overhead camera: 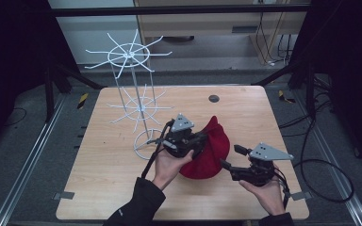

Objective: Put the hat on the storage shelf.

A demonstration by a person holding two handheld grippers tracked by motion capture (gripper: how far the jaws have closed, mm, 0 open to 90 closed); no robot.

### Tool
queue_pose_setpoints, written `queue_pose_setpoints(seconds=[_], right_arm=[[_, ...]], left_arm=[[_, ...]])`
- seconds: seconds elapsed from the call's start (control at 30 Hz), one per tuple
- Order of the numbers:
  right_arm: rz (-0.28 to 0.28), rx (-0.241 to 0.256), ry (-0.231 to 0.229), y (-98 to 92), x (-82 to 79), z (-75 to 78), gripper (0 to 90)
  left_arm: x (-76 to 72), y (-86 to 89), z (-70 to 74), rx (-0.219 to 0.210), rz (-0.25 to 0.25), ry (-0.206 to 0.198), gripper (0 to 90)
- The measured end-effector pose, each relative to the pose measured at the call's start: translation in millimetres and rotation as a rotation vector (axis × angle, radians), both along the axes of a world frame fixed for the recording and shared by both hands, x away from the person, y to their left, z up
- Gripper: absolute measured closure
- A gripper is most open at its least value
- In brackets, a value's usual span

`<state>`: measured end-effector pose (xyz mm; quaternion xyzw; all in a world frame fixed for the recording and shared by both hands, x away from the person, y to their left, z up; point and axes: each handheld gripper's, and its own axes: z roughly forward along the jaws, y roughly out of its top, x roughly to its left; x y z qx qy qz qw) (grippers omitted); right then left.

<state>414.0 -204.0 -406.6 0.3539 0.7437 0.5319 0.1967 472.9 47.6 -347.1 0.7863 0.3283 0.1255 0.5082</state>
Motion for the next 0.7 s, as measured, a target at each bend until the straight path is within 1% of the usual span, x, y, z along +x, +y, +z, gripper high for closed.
queue_pose_setpoints(seconds=[0.1, 0.13, 0.17, 0.2, 0.23, 0.3, 0.37, 0.4, 0.43, 0.53, 0.6, 0.63, 0.7], right_arm=[[0.014, 0.013, 0.041, 4.1, 0.5, -7.7, 25.0], [0.014, 0.013, 0.041, 4.1, 0.5, -7.7, 25.0], [0.034, 0.023, 0.056, 9.1, 1.0, -11.9, 24.9], [0.034, 0.023, 0.056, 9.1, 1.0, -11.9, 24.9], [0.05, 0.036, 0.072, 15.2, 1.2, -14.8, 24.6], [0.059, 0.04, 0.079, 20.8, 0.8, -16.3, 24.2], [0.064, 0.041, 0.078, 22.9, 0.6, -16.6, 23.9], [0.068, 0.054, 0.082, 26.6, -0.8, -16.1, 23.7], [0.066, 0.056, 0.078, 27.8, -1.4, -15.9, 23.5], [0.06, 0.084, 0.081, 31.8, -2.9, -15.7, 23.1], [0.059, 0.09, 0.084, 33.6, -3.4, -15.9, 23.0], [0.058, 0.103, 0.097, 38.1, -3.6, -16.6, 22.6], [0.059, 0.117, 0.104, 43.5, -3.4, -17.3, 22.5]], left_arm=[[1.7, -1.0, 10.2, 0.003, 0.016, -0.024, 84.1], [1.7, -1.0, 10.2, 0.003, 0.016, -0.024, 84.1], [3.2, -2.6, 15.0, 0.0, 0.023, -0.031, 84.1], [3.2, -2.6, 15.0, 0.0, 0.023, -0.031, 84.1], [4.1, -4.5, 18.1, 0.004, 0.027, -0.041, 84.1], [4.2, -7.0, 20.0, 0.005, 0.035, -0.051, 84.1], [4.0, -8.1, 20.8, 0.004, 0.037, -0.053, 84.1], [4.5, -9.6, 22.6, 0.012, 0.036, -0.068, 84.1], [4.4, -10.6, 23.6, 0.009, 0.042, -0.071, 84.1], [5.7, -12.2, 26.7, 0.002, 0.053, -0.076, 84.1], [6.3, -12.3, 27.8, 0.003, 0.054, -0.079, 84.1], [6.7, -12.8, 28.4, -0.001, 0.058, -0.078, 84.0], [6.7, -14.4, 29.3, -0.005, 0.064, -0.08, 84.0]])
